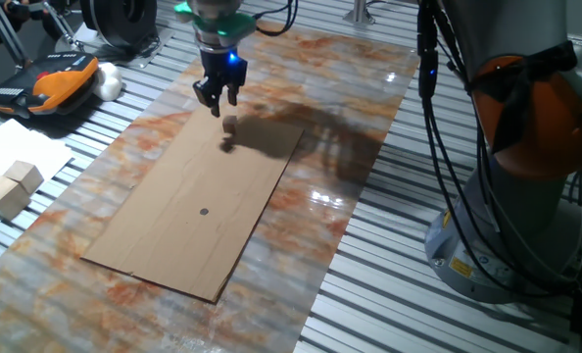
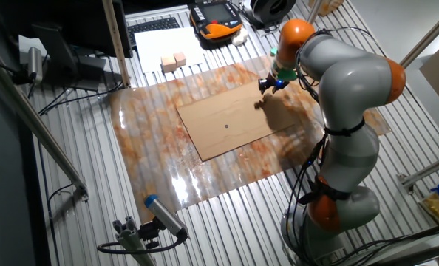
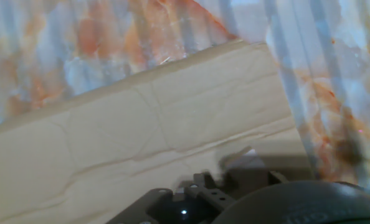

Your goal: Grab the block and place it at the designated location

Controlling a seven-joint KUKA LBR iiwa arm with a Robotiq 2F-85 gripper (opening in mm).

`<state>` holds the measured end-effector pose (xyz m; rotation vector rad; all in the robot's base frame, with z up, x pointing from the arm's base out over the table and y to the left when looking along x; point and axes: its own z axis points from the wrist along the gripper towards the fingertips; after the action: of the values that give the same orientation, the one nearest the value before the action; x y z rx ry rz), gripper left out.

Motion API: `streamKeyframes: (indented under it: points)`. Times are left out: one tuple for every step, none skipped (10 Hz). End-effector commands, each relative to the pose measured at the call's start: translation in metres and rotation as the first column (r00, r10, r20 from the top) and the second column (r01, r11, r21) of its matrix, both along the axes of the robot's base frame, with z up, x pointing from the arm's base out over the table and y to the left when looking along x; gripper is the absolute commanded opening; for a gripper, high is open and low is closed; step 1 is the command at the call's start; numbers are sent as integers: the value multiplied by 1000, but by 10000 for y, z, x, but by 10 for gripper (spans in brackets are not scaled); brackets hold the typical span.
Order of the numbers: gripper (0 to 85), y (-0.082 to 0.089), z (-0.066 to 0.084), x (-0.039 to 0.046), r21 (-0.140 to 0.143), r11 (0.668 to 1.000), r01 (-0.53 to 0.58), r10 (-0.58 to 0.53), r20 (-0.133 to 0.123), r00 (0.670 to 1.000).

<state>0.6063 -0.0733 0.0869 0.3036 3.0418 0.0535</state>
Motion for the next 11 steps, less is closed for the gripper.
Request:
streamKeyframes:
  points:
    - [510, -51, -52, -23, -1, 1000, -3, 3, 12, 1000]
    - [680, -91, -100, -37, 7, 1000, -9, 9, 21, 1000]
    - [680, -98, -145, -32, 5, 1000, -12, 12, 24, 1000]
    - [680, -97, -197, -22, 1, 1000, -15, 15, 32, 999]
    - [680, -96, -237, -13, 5, 1000, -17, 17, 38, 999]
    - [680, -89, -276, -2, 13, 1000, -20, 19, 43, 999]
    - [680, -85, -323, 8, 15, 1000, -22, 21, 50, 999]
    - [680, -86, -359, 14, 14, 1000, -22, 21, 59, 998]
    - [680, -84, -359, 16, 16, 1000, -22, 21, 59, 998]
    - [680, -83, -356, 15, 17, 1000, -24, 23, 56, 998]
    - [680, -83, -359, 15, 17, 1000, -24, 23, 56, 998]
